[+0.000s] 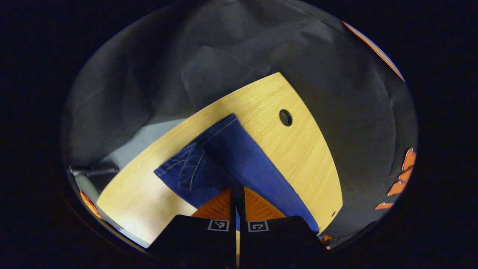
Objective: Grasp the waist and the cuffs of the jeans and fold them to make the two legs overlap; first hold the waist and fold one-third of the jeans toward the cuffs, then hold the cuffs and fold the remaining one-third in the same direction to finish folding.
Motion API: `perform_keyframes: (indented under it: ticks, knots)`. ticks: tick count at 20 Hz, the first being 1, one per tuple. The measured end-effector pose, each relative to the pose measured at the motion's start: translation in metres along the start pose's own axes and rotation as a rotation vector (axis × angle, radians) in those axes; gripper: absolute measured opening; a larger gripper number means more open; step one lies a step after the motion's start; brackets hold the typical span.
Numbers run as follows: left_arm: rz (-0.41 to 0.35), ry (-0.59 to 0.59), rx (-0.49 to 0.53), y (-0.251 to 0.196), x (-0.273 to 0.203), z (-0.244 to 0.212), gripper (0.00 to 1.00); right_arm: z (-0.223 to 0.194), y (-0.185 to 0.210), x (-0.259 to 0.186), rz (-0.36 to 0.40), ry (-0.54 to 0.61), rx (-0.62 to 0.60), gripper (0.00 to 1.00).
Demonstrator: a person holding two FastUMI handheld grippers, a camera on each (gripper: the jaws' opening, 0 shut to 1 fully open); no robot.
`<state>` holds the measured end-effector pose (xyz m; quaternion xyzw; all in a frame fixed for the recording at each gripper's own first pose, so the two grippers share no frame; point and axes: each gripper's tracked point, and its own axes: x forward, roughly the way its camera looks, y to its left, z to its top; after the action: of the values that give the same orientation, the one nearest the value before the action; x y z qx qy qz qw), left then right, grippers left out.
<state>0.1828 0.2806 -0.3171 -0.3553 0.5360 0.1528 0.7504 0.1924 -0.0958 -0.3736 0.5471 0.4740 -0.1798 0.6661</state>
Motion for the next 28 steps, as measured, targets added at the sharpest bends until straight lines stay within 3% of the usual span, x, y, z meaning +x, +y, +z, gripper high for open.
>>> perform_keyframes:
  ticks: [1,4,5,6,8,9,10,12,13,17,23,28]
  knots:
    - [0.001,-0.039,0.039,-0.007,-0.001,0.008,0.06,-0.003,0.01,0.01,0.001,0.014,-0.034,0.05]
    - [-0.032,-0.169,0.129,-0.035,-0.022,0.04,0.39,-0.003,0.034,0.012,0.042,0.001,-0.084,0.06]
    - [-0.049,-0.222,0.149,-0.045,-0.032,0.049,0.44,-0.003,0.045,0.001,0.083,-0.007,-0.075,0.19]
    - [-0.068,-0.262,0.179,-0.051,-0.041,0.05,0.55,0.003,0.053,-0.008,0.116,-0.029,-0.071,0.27]
    - [-0.095,-0.359,0.257,-0.063,-0.054,0.055,0.79,0.016,0.053,-0.021,0.12,-0.096,-0.11,0.54]
    - [-0.097,-0.416,0.313,-0.068,-0.067,0.057,0.8,0.022,0.049,-0.028,0.11,-0.126,-0.139,0.63]
    - [-0.085,-0.468,0.369,-0.073,-0.081,0.059,0.94,0.027,0.044,-0.035,0.105,-0.15,-0.162,0.65]
    - [-0.068,-0.564,0.44,-0.08,-0.095,0.063,0.95,0.032,0.032,-0.049,0.067,-0.195,-0.219,0.72]
    - [-0.059,-0.613,0.458,-0.083,-0.104,0.066,0.95,0.035,0.022,-0.055,0.041,-0.221,-0.253,0.8]
    - [-0.106,-0.772,0.536,-0.108,-0.149,0.07,0.95,0.041,-0.016,-0.071,-0.063,-0.283,-0.322,0.94]
    - [-0.26,-0.971,0.675,-0.167,-0.221,0.039,0.95,0.03,-0.08,-0.057,-0.15,-0.236,-0.266,0.97]
    - [-0.295,-1.049,0.761,-0.199,-0.259,-0.003,0.94,0.023,-0.104,-0.039,-0.195,-0.208,-0.278,0.97]
